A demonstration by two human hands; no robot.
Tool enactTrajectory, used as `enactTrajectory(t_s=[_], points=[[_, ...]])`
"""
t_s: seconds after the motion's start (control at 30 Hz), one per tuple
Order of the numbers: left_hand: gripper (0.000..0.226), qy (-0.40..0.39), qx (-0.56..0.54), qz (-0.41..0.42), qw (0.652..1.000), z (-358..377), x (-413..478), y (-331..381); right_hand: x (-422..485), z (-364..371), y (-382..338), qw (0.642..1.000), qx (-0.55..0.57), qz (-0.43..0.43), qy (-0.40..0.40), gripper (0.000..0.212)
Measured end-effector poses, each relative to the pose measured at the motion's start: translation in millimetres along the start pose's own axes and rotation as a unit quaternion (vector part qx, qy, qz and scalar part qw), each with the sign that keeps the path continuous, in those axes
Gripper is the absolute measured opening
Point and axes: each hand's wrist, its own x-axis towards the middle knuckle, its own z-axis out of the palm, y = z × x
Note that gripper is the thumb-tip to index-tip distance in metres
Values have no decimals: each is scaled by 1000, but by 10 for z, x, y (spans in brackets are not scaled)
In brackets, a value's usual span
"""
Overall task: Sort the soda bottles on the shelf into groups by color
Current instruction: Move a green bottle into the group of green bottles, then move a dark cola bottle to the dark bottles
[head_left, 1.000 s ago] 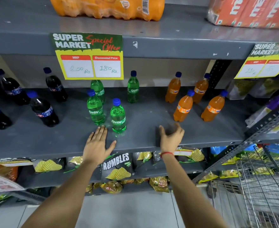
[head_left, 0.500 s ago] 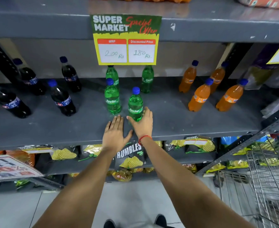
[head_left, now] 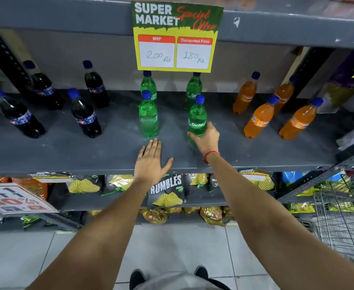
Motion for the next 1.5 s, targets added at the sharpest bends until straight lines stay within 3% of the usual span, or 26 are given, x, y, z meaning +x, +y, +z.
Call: enactTrajectory(t_s=[0.3,0.5,0.7,1.3,1.4,1.5], points=[[81,9,-2,2,1000,-3,-5,-10,146,-96,59,999,20,12,-40,46],[81,13,-4,-1,1000,7,11,-3,3,50,192,995,85,39,24,66],[81,12,3,0,1000,8,15,-8,1,123,184,995,86,32,31,49],[75,9,-6,-5,1000,-13,24,8,26,193,191,995,89,23,31,55],[78,-5,-11,-5,1000,-38,11,13,-63,182,184,990,119,44,60,60],[86,-18,-11,8,1000,-75,7,-16,-230,215,168,986,129,57,90,47]])
